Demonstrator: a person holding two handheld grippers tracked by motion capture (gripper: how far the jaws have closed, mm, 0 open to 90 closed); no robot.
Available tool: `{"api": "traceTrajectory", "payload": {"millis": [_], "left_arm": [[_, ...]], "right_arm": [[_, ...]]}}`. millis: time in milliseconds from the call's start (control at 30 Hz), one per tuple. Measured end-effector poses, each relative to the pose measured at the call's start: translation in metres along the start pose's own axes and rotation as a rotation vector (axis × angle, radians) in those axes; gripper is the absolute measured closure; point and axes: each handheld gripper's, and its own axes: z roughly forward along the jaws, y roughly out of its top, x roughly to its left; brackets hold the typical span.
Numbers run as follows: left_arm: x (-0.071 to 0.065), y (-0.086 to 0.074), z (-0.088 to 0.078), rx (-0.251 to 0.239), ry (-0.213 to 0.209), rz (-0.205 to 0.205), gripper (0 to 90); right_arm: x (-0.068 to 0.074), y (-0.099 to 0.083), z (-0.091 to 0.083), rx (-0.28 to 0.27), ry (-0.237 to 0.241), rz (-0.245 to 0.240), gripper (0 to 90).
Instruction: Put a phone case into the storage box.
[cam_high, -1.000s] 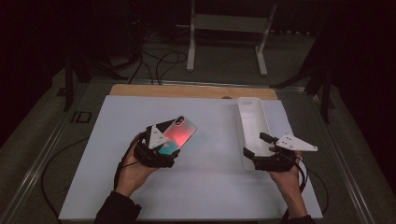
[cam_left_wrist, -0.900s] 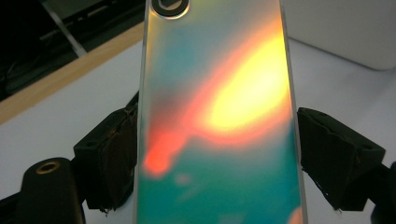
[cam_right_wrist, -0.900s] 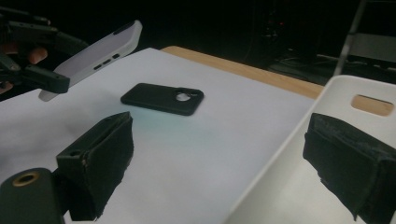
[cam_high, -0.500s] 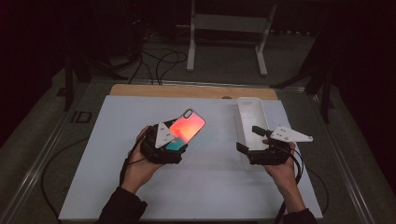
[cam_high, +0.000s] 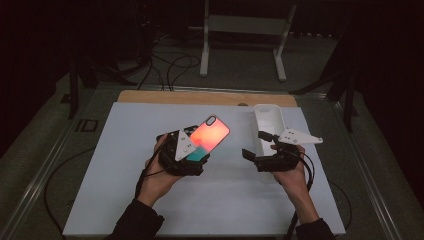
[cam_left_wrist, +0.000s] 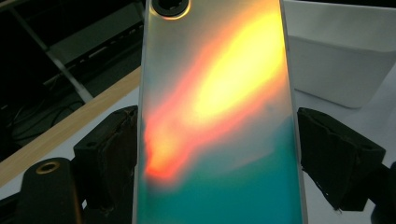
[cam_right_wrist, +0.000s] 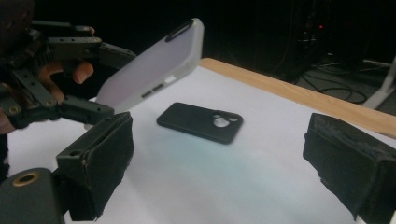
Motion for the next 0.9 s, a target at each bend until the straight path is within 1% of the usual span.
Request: {"api": "traceTrajectory", "payload": {"millis": [200, 267, 467, 567, 667, 700, 900], "left_arm": [[-0.006, 0.005, 0.002, -0.013, -0.014, 0.01, 17.0], [-0.008, 0.007, 0.003, -0.017, -0.018, 0.021, 17.1], [-0.015, 0.01, 0.005, -0.027, -0.033, 0.035, 17.0], [-0.018, 0.011, 0.006, -0.034, -0.04, 0.037, 17.0], [-0.021, 0.012, 0.007, -0.041, -0.044, 0.044, 17.0], [-0.022, 0.012, 0.007, -0.043, -0.047, 0.041, 17.0], [-0.025, 0.013, 0.008, -0.05, -0.055, 0.04, 17.0]], "right_arm": [[0.005, 0.004, 0.01, 0.001, 0.032, 0.02, 8.7], [0.006, 0.006, 0.013, 0.001, 0.041, 0.023, 8.7], [0.011, 0.009, 0.022, -0.001, 0.072, 0.051, 8.7], [0.013, 0.011, 0.026, 0.007, 0.089, 0.067, 8.9], [0.015, 0.011, 0.03, 0.015, 0.117, 0.084, 14.1], [0.016, 0.011, 0.032, 0.017, 0.127, 0.093, 15.5], [0.02, 0.011, 0.039, 0.043, 0.172, 0.137, 40.6]]}}
